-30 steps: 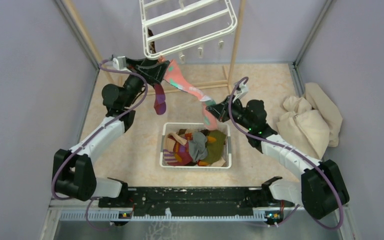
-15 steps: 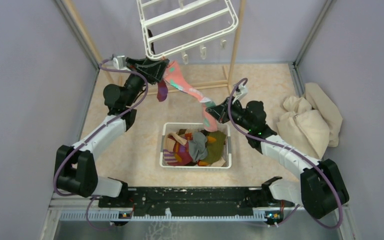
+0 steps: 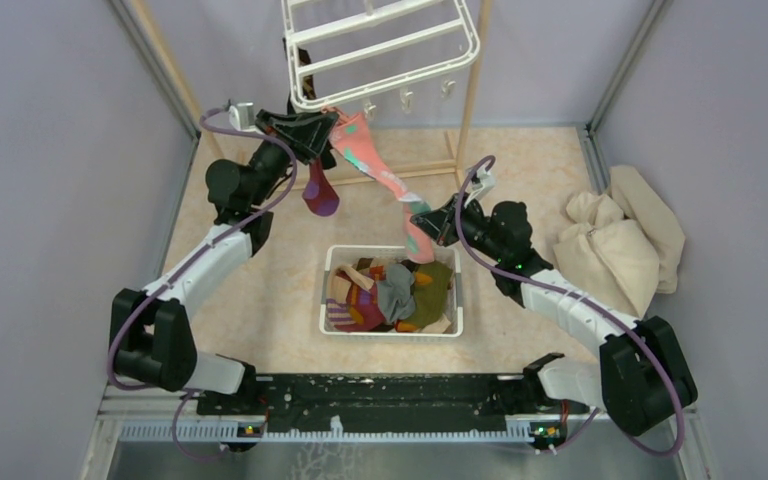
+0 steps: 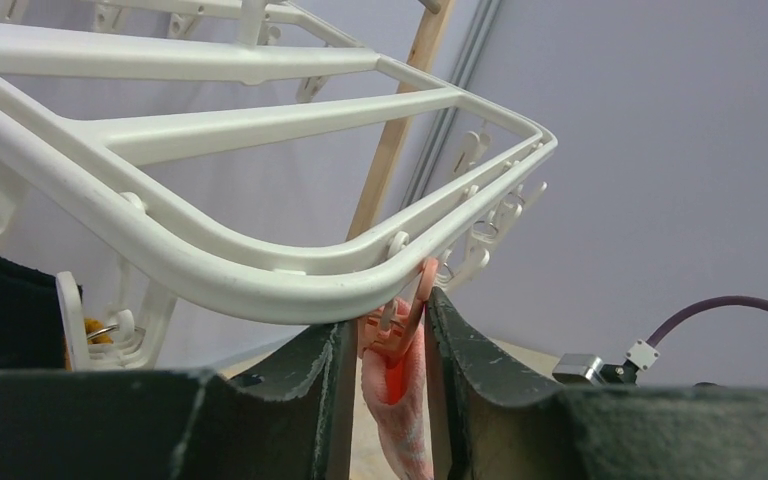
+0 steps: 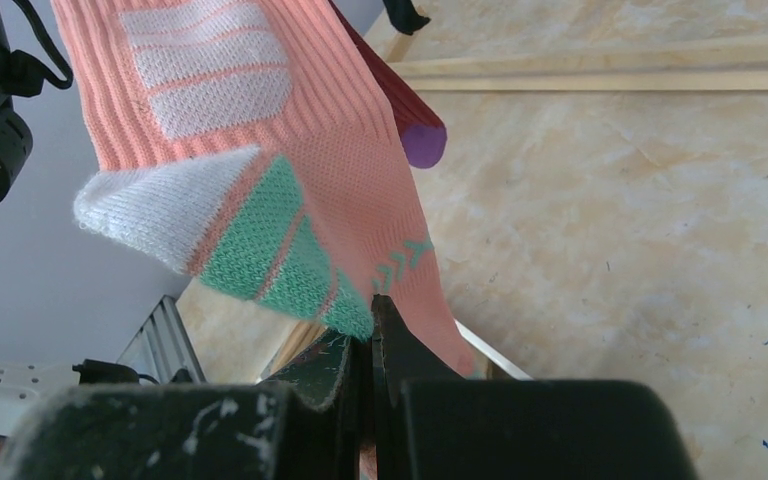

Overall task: Remove the socks clipped to the hanger
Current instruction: Remove the sock from the hanger, then place the sock in the bin, then adjust the hanger on the clothesline.

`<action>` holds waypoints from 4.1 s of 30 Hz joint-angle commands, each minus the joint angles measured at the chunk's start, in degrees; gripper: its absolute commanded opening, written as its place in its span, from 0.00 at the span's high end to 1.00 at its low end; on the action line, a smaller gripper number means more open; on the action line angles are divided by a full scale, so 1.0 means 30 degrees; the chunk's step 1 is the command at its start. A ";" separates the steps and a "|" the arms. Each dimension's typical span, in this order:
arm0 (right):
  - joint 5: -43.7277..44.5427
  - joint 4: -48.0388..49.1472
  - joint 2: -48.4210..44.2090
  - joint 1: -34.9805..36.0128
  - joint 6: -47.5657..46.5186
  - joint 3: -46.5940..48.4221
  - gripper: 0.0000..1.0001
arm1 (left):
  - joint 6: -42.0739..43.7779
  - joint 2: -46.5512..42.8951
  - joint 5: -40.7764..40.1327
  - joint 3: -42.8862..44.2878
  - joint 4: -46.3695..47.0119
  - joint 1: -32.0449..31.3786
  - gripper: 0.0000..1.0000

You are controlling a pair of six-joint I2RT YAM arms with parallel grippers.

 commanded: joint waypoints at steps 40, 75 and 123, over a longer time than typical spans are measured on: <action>-0.0119 -0.5869 -0.3369 0.4306 -0.1690 0.1860 1.00 | 0.3558 -0.3775 -0.2549 0.0604 -0.5770 0.0189 0.76; 0.2299 -1.1247 -0.1975 0.7037 -0.3439 0.3848 0.41 | 0.4760 -0.8688 -0.3701 -0.0981 -1.0631 0.2002 0.66; 0.4392 0.4563 0.7912 0.6441 -0.3568 0.7172 0.35 | 0.4025 -1.2155 -1.1651 -0.1493 -2.2735 0.2002 0.01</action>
